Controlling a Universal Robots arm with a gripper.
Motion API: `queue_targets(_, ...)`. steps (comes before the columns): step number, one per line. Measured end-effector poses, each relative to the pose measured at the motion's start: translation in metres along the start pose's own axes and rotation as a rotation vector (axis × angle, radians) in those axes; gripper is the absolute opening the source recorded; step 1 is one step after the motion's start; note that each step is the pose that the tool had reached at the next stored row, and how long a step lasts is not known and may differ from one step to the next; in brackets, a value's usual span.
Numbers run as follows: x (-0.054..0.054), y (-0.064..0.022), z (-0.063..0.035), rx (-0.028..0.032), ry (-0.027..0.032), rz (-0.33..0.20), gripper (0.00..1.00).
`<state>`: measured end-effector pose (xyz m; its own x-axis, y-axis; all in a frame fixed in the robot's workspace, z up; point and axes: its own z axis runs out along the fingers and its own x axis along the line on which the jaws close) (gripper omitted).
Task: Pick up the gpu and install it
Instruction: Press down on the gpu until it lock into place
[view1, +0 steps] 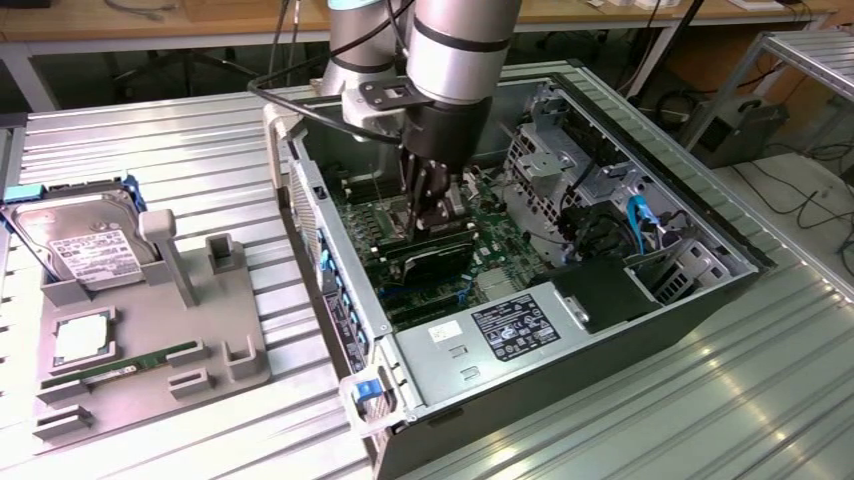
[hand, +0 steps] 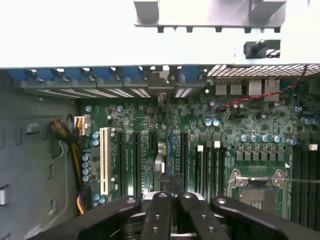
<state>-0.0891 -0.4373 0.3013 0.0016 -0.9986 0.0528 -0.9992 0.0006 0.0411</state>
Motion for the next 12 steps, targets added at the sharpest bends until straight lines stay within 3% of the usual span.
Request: queue_targets(12, 0.0000, 0.0000, -0.0001, 0.0000, 0.0000, 0.000, 0.11)
